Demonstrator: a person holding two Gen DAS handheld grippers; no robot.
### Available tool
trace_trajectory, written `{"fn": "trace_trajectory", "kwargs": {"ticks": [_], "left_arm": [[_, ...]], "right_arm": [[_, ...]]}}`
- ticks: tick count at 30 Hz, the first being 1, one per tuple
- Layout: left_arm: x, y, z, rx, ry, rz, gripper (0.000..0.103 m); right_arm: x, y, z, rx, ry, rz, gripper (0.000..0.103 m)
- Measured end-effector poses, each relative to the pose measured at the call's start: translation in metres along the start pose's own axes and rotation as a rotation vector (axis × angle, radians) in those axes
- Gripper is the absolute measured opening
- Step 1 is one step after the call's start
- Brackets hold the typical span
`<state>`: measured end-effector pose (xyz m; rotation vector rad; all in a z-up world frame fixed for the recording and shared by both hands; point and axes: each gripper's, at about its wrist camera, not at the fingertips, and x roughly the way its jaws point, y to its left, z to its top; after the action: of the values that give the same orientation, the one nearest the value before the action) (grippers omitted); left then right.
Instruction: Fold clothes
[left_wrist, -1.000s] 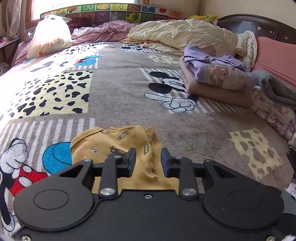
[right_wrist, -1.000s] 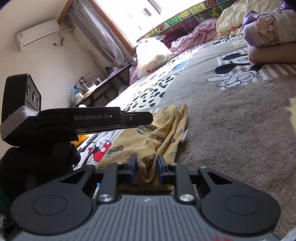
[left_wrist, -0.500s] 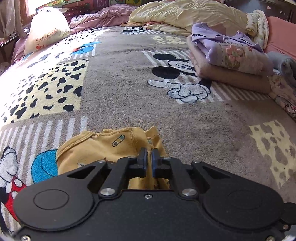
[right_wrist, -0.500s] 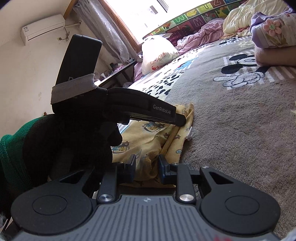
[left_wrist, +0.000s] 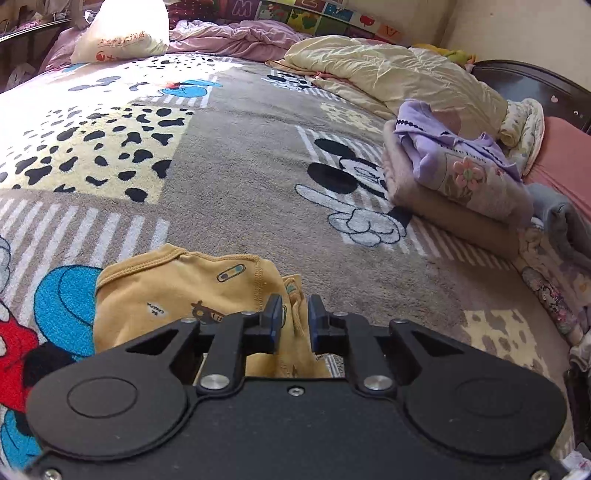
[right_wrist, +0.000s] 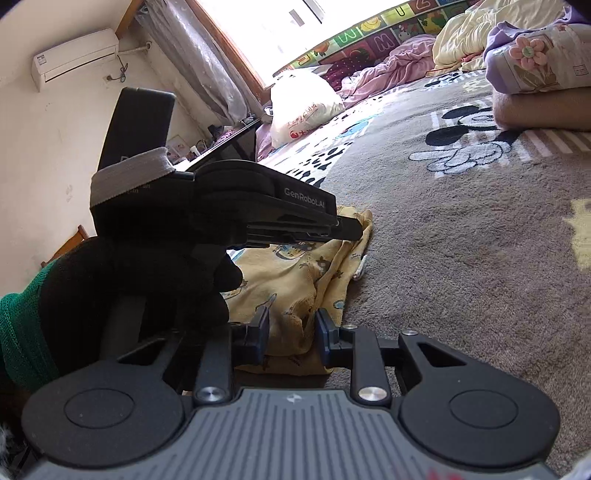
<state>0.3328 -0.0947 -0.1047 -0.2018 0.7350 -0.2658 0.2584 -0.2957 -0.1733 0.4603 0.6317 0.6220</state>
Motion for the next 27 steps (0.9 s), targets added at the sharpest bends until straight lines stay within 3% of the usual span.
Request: {"fn": "trace_trajectory", "kwargs": {"ticks": [4, 7, 10, 13, 14, 15, 17, 22, 25, 27], "left_arm": [[-0.051, 0.034, -0.011, -0.043, -0.094, 0.031, 0.011], [-0.072, 0.048, -0.027, -0.012, -0.118, 0.039, 0.011], [-0.069, 0.050, -0.043, -0.036, -0.120, -0.026, 0.011], [-0.039, 0.028, -0.066, 0.103, -0.019, -0.030, 0.011], [-0.038, 0.020, -0.073, 0.180, -0.051, 0.000, 0.011], [-0.039, 0.018, -0.074, 0.192, -0.062, 0.005, 0.011], [-0.046, 0.024, -0.065, 0.102, -0.054, -0.027, 0.011], [-0.066, 0.025, -0.067, 0.100, -0.191, -0.037, 0.014], [-0.040, 0.011, -0.086, 0.163, -0.125, -0.031, 0.019], [-0.035, -0.007, -0.090, 0.272, -0.119, 0.026, 0.019]], "right_arm": [[-0.004, -0.004, 0.001, 0.003, -0.004, 0.013, 0.028], [-0.008, -0.005, 0.001, 0.013, -0.032, 0.035, 0.028], [-0.006, -0.006, 0.001, 0.043, -0.060, 0.020, 0.031], [0.000, -0.004, 0.000, 0.029, -0.033, 0.035, 0.025], [0.000, -0.002, 0.000, 0.014, -0.030, 0.020, 0.017], [-0.001, -0.001, 0.000, 0.006, -0.035, 0.000, 0.014], [-0.005, -0.005, 0.000, 0.008, -0.022, -0.031, 0.011], [-0.018, -0.010, 0.001, 0.019, -0.063, -0.035, 0.011], [-0.025, -0.022, 0.004, 0.086, -0.104, -0.046, 0.015], [-0.027, -0.036, 0.005, 0.175, -0.127, -0.043, 0.015]]}}
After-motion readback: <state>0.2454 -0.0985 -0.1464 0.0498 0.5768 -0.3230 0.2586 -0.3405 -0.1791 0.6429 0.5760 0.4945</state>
